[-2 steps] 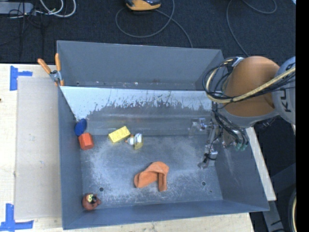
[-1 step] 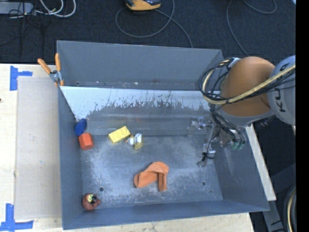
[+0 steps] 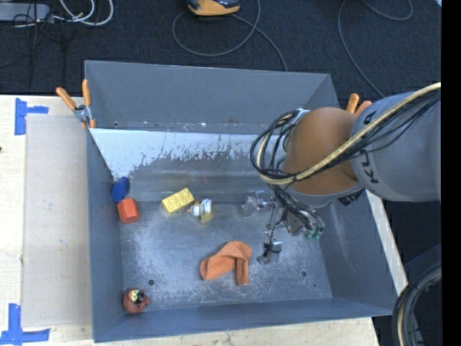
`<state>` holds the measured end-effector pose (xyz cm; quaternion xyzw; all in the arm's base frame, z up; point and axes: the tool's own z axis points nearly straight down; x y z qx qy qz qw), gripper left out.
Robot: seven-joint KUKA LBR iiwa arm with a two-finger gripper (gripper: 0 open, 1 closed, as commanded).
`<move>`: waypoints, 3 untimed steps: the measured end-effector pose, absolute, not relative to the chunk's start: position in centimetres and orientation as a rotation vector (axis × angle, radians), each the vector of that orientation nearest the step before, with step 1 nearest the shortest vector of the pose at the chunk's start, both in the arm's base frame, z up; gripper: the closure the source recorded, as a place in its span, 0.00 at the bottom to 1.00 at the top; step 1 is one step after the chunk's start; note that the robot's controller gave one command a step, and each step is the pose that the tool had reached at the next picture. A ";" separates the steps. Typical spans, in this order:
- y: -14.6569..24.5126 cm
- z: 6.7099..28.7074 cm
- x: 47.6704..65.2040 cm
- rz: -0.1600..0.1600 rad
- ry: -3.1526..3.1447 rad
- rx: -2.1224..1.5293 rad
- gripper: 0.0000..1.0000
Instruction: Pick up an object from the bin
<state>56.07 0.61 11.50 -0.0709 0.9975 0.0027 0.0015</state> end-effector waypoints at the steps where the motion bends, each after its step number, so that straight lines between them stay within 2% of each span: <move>1: 3.1 8.6 56.0 0.008 3.139 -0.250 0.00; 2: 3.2 7.7 53.1 0.004 3.125 -0.319 0.00; 3: 4.7 6.9 51.3 0.010 3.111 -0.506 1.00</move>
Offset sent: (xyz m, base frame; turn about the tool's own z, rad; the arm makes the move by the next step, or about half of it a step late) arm -0.0520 0.0401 -0.0450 -0.1089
